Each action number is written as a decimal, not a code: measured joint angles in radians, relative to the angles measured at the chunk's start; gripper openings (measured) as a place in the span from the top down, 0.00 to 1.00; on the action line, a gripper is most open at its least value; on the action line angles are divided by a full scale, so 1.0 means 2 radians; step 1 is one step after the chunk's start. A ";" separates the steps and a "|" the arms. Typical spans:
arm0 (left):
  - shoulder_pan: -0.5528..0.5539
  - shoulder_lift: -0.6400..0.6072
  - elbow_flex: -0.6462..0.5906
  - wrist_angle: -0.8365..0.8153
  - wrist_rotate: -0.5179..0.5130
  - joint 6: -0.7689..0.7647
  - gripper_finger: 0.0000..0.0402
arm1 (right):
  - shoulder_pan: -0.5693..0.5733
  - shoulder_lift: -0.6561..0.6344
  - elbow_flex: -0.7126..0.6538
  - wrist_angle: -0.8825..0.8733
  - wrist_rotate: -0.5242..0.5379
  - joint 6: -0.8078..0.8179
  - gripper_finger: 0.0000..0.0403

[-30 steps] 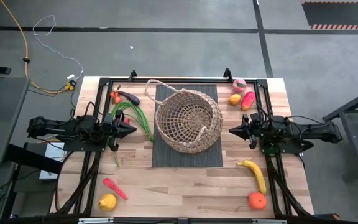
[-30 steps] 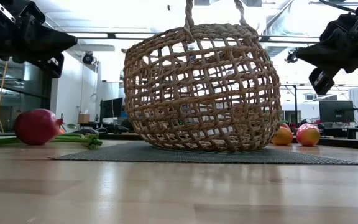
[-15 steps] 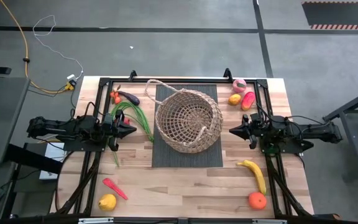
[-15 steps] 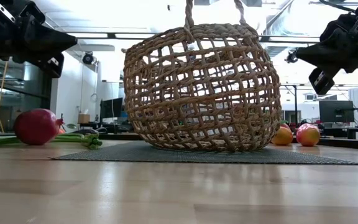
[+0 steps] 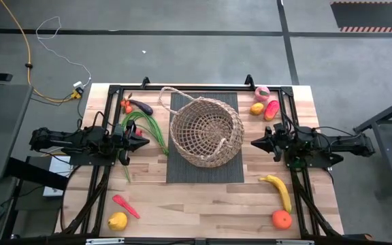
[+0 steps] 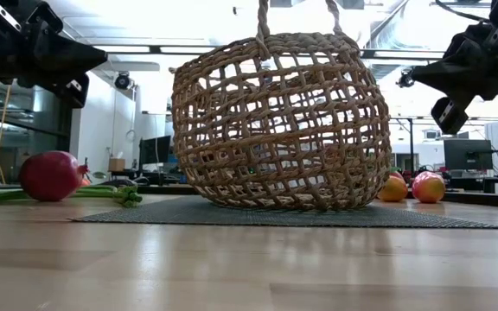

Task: Build produce basket
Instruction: Put the mango into the woven basket

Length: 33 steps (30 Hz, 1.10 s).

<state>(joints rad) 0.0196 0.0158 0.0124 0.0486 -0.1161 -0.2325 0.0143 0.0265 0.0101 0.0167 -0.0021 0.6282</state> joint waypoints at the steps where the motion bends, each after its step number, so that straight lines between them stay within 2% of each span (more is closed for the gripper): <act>1: 0.000 0.000 0.000 0.000 0.000 0.000 0.99 | 0.000 0.000 0.000 0.002 0.003 0.000 1.00; 3: 0.000 0.000 0.000 0.000 0.000 0.000 0.99 | 0.000 0.000 0.000 0.031 0.018 0.000 1.00; 7: 0.000 0.000 0.000 0.000 0.000 0.000 0.99 | 0.000 0.000 0.000 0.146 0.037 -0.018 1.00; 10: 0.000 0.000 0.000 0.000 0.000 0.000 0.99 | 0.000 0.000 0.018 0.175 0.047 -0.041 1.00; 19: 0.000 0.000 0.000 0.000 0.000 0.000 0.99 | 0.000 0.028 0.098 0.137 0.054 -0.097 1.00; 24: 0.000 0.000 0.000 0.000 0.000 0.000 0.99 | 0.000 0.081 0.139 0.074 0.065 -0.097 1.00; 29: 0.000 0.000 0.000 0.000 0.000 0.000 0.99 | 0.000 0.142 0.160 0.065 0.080 -0.122 1.00; 33: 0.000 0.000 0.000 0.000 0.000 0.000 0.99 | 0.000 0.172 0.170 0.067 0.082 -0.096 1.00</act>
<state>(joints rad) 0.0196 0.0158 0.0128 0.0486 -0.1158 -0.2325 0.0139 0.3711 0.3494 0.1511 0.1623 0.4357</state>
